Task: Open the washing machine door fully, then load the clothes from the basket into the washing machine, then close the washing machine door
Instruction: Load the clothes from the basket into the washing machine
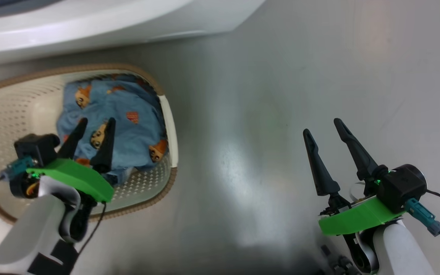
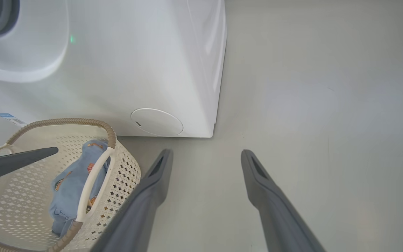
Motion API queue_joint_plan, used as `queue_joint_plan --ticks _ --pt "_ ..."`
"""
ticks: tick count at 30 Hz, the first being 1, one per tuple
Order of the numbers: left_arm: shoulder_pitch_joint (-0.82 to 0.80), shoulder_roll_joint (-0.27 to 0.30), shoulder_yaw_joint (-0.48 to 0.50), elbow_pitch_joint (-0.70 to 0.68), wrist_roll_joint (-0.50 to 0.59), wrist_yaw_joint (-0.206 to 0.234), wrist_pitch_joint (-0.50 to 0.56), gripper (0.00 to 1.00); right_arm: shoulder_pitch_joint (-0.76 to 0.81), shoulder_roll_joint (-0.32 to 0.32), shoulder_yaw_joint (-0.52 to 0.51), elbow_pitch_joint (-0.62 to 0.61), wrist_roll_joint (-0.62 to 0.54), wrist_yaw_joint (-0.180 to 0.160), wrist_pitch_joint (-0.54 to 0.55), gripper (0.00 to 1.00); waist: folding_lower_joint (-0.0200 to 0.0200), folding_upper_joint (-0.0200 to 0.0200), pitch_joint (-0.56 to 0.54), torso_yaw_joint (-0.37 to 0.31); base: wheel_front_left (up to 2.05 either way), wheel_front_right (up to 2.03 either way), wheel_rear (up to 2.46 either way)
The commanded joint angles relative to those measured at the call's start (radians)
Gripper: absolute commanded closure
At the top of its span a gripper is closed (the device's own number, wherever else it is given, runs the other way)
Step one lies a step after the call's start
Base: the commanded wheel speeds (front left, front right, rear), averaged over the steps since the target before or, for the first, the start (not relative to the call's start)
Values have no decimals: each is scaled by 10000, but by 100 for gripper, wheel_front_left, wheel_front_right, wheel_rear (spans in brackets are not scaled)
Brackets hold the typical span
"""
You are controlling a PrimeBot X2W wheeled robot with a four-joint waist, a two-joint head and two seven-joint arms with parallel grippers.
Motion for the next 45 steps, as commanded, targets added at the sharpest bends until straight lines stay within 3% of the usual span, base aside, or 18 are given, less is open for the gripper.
queue_joint_plan --ticks 1,16,31,32,34,35,45 --pt "-78 460 114 61 -171 -15 -65 0 92 17 273 -233 56 27 -118 0 0 -1 627 -437 0 0 0" --pt "-1196 1150 -2189 2282 -2021 -15 -64 0 104 17 565 -269 457 27 -118 0 0 -1 1034 -1028 0 0 0" --pt "-2816 770 -3433 5322 -2243 -15 903 0 205 17 801 -317 720 27 -118 0 0 -1 1145 -1397 0 0 0" --pt "-2849 723 -3471 5402 -2286 -15 970 22 192 17 802 -319 732 27 -118 0 0 -1 1130 -1383 0 0 0" --pt "-2862 654 -3571 5409 -2388 -15 1047 87 149 17 791 -312 744 27 -118 0 0 -1 1093 -1351 0 0 0" --pt "-2864 646 -3622 5363 -2438 -15 1027 100 123 17 782 -304 746 27 -118 0 0 -1 1067 -1330 0 0 0" --pt "-2508 546 -3957 4885 -3056 -15 455 100 -5 17 568 -152 623 27 -118 0 0 -1 396 -946 0 0 0"
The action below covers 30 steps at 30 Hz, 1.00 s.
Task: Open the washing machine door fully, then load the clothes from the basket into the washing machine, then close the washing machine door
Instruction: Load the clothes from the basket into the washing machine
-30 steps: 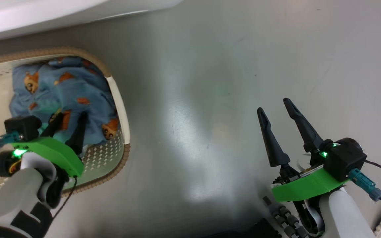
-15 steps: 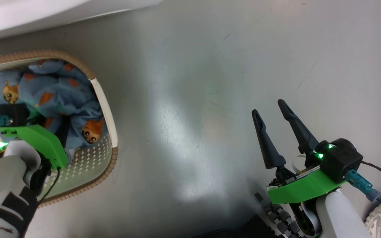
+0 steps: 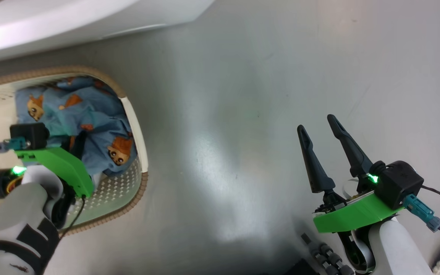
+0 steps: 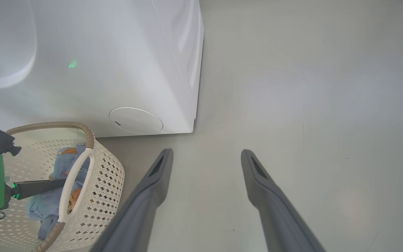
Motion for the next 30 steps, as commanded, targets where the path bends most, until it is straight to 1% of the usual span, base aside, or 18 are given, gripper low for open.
queue_joint_plan --ticks 1,4,8,12,16,19,23,30 --pt "394 271 117 -72 -91 -15 -130 100 189 11 213 -134 -23 27 -118 0 0 0 -254 193 0 0 0" --pt "606 273 112 -370 -192 -15 -470 100 156 11 181 3 -75 27 -118 0 0 0 -630 385 0 0 0" --pt "842 336 259 -838 -18 -15 -548 100 125 11 134 115 -111 27 -118 0 0 0 -1023 612 0 0 0" --pt "1254 416 959 -1544 497 -15 -553 100 125 11 4 179 -200 27 -118 0 0 0 -1427 874 0 0 0" --pt "1784 310 1677 -2244 1115 -15 -555 100 179 11 -349 235 -238 27 -118 0 0 0 -1824 1236 0 0 0" --pt "2183 237 2288 -2774 1725 -15 -555 100 177 11 -421 327 -293 27 -118 0 0 0 -2126 1450 0 0 0" --pt "2825 10 3162 -3476 2383 -15 -556 100 169 11 -414 468 -312 27 -118 0 0 0 -2533 1671 0 0 0" --pt "3694 -395 4332 -4515 3317 -15 -556 100 203 11 -517 738 -358 27 -118 0 0 0 -3282 2044 0 0 0"
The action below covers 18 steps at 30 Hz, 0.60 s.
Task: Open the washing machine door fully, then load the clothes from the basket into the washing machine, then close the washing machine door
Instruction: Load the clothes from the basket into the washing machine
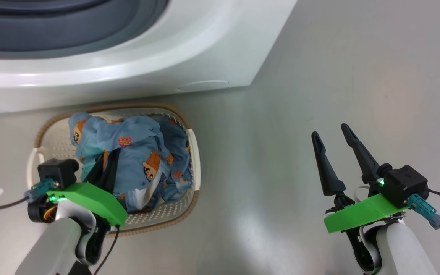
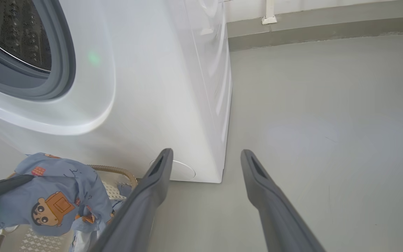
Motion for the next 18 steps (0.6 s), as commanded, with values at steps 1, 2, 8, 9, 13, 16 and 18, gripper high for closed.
queue_joint_plan --ticks 1,2,8,9,13,16,18 --pt "411 207 634 -449 312 -15 -106 100 197 26 196 -123 -59 27 -118 0 0 0 -587 386 0 0 0" --pt "540 147 806 -589 389 -15 -106 100 202 26 158 -96 -36 27 -118 0 0 0 -699 419 0 0 0" --pt "1204 -54 1640 -1491 994 -15 -106 100 346 26 -78 76 13 27 -118 0 0 0 -1359 561 0 0 0" --pt "1312 -85 1788 -1650 1115 -15 -106 100 390 26 -111 96 4 27 -118 0 0 0 -1483 580 0 0 0" --pt "1681 -189 2291 -2192 1465 -15 -106 100 538 26 -227 137 14 27 -118 0 0 0 -1887 612 0 0 0" --pt "2069 -297 2815 -2751 1807 -15 -106 100 707 26 -489 128 63 27 -118 0 0 0 -2297 634 0 0 0" --pt "2295 -355 3109 -3156 2070 -15 -106 100 832 26 -604 119 34 27 -118 0 0 0 -2556 667 0 0 0"
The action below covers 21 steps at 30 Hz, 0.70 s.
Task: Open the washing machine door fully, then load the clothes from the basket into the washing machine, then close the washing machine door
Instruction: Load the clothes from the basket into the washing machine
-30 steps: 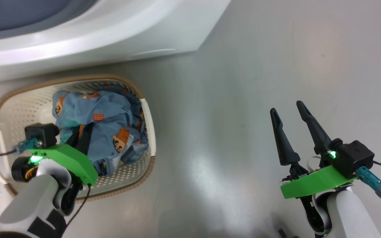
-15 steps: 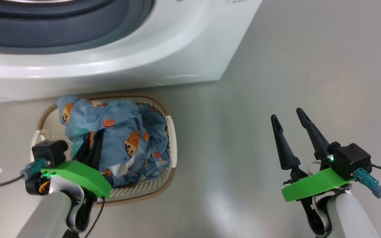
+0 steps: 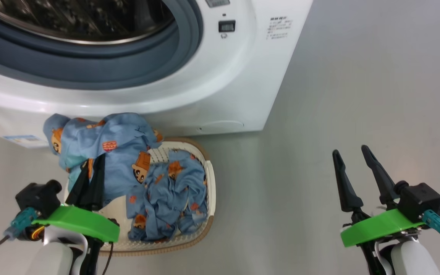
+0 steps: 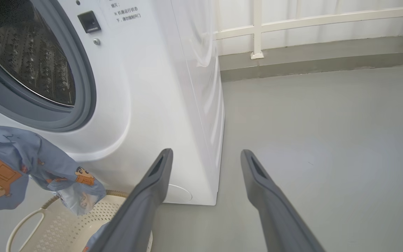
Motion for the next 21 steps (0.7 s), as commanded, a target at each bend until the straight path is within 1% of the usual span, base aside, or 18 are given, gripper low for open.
queue_joint_plan --ticks 1,10,16,21 --pt "165 201 492 -448 259 -15 -102 100 201 30 173 -212 -12 27 -118 0 0 0 -600 133 0 0 0" --pt "1205 24 1271 -1744 1173 -15 -103 100 713 30 -65 -206 -80 27 -118 0 0 0 -1715 155 0 0 0" --pt "1861 -172 1729 -2264 1627 -15 -103 100 1077 30 -249 -336 -339 27 -118 0 0 0 -2381 91 0 0 0" --pt "2405 -390 2101 -2517 1894 -15 -103 100 1426 30 -296 -459 -434 27 -118 0 0 0 -2876 -102 0 0 0"
